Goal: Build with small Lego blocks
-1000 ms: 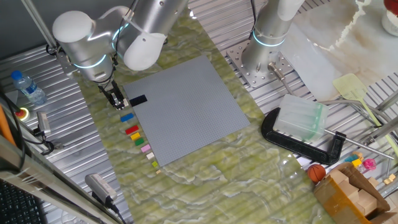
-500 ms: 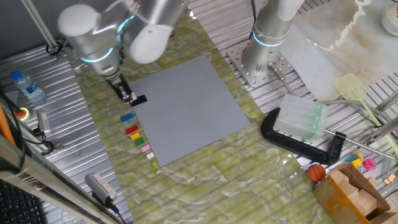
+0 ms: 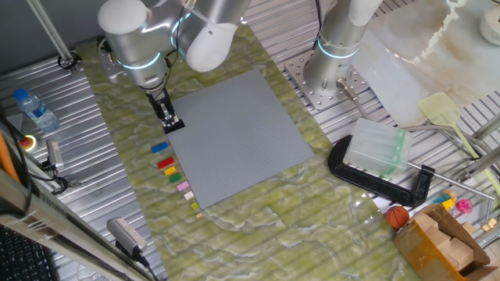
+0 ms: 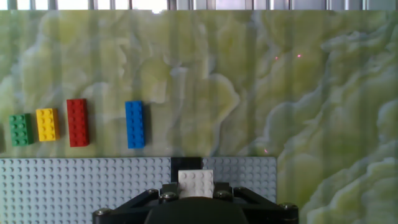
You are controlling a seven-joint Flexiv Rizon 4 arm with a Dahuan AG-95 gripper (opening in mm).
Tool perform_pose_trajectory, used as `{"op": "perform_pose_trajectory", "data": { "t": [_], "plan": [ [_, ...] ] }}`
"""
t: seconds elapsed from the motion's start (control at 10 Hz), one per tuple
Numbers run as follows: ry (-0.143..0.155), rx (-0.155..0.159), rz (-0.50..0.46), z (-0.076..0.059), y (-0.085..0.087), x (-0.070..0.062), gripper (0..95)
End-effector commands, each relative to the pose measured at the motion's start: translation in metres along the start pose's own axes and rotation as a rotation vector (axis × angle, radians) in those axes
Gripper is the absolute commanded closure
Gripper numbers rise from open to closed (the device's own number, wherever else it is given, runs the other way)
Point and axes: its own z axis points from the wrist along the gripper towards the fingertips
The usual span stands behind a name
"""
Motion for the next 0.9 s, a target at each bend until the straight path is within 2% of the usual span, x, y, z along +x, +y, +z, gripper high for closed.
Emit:
{"op": "perform_pose_trajectory", "data": {
  "t": [0.1, 0.3, 0.9],
  "plan": [
    [-0.007, 0.005, 0.0, 0.0014, 0.001, 0.0022, 95.0],
    [-0.012, 0.004, -0.003, 0.0044, -0.0004, 0.0067, 95.0],
    [-0.021, 0.002, 0.016, 0.0097, 0.0035, 0.0066, 95.0]
  ]
}}
